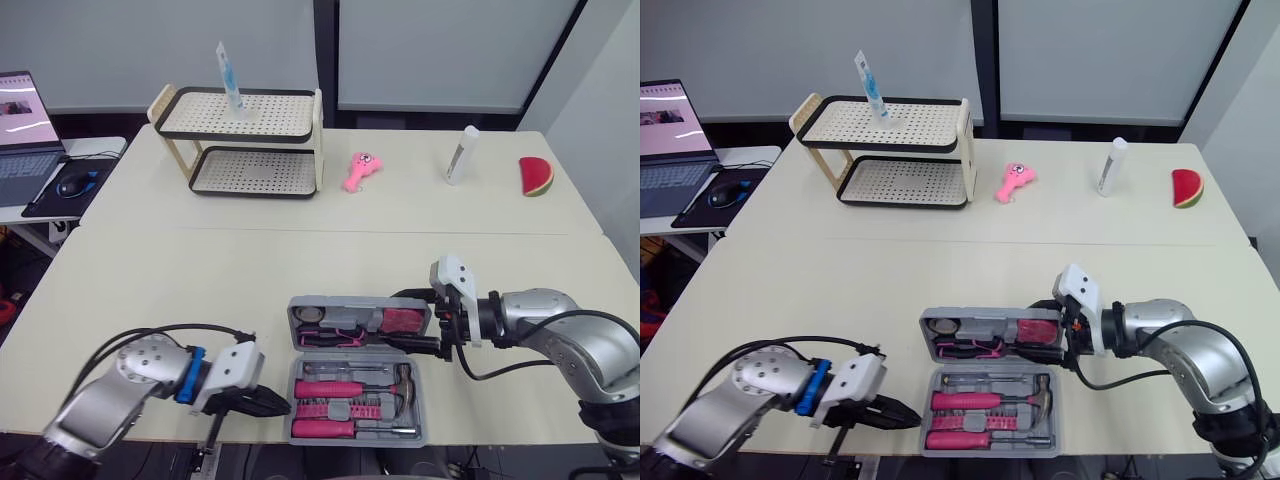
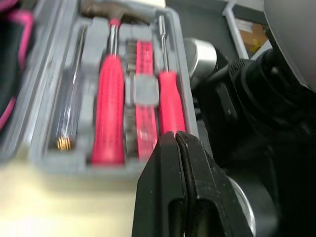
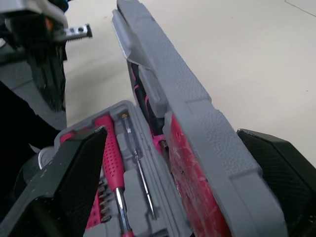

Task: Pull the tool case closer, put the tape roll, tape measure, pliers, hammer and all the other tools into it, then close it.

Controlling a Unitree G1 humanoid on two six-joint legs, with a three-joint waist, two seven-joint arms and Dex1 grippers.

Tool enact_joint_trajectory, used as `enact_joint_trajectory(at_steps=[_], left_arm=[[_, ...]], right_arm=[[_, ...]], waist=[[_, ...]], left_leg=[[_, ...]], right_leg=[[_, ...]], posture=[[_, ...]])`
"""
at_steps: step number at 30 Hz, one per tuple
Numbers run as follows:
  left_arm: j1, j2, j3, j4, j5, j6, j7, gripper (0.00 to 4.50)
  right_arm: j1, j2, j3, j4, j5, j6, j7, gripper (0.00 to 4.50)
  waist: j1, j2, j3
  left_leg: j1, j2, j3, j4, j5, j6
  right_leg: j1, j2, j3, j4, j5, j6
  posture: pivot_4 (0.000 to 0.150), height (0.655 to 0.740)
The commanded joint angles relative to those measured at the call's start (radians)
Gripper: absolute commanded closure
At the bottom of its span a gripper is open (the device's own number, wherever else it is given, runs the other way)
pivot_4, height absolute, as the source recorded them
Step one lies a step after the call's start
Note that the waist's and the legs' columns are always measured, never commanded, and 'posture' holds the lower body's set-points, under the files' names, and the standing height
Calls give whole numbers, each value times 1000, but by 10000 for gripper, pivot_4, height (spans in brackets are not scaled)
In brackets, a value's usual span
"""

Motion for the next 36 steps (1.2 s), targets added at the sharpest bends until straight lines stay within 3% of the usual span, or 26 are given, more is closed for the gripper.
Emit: enact_joint_trajectory(at_steps=[1, 9, 13, 16, 20, 26, 36], left_arm=[[50, 37, 63, 22, -9, -17, -17, 45000], [110, 42, 121, 190, 72, -129, 9, 45000], [112, 26, 127, 244, 100, -180, 27, 45000], [88, -1, 118, 269, 120, -204, 48, 45000], [67, -41, 91, 256, 147, -214, 74, 45000], [29, -116, 28, 227, 220, -206, 152, 45000], [-15, -198, -72, 160, 279, -145, 213, 45000]], right_arm=[[49, -64, -14, -127, 13, -27, 27, 604], [267, -309, -108, -341, -8, -90, 90, 604], [463, -447, -264, -369, -56, -129, 173, 604], [509, -452, -294, -322, -111, -181, 154, 604], [486, -431, -195, -244, -229, -272, 101, 604], [394, -383, 22, -112, -446, -408, 43, 19527], [282, -252, 216, -11, -596, -443, 30, 38037]], waist=[[3, 0, 0], [22, -1, 0], [25, -2, -1], [25, -5, -2], [22, -6, -3], [23, -6, -3], [23, -6, -2]], left_leg=[[0, 0, 0, 0, 0, 0], [1, 0, 1, 2, 0, 0], [3, 0, 1, 2, 0, 0], [5, 0, 1, 2, 0, 0], [5, 0, 1, 3, 0, 0], [4, 0, 2, 2, 0, 0], [4, 0, 2, 2, 0, 0]], right_leg=[[0, 0, 0, 0, 0, 0], [1, 0, 0, 0, 0, 0], [4, 0, 0, 0, 0, 0], [6, 0, -1, 0, 0, 0], [6, 0, 0, -1, 0, 1], [5, 0, 1, -1, 0, 1], [5, 0, 1, -1, 0, 1]], posture=[[1500, 7350], [1500, 7350], [1500, 7350], [1500, 7350], [1500, 7350], [1500, 7350], [1500, 7350]])
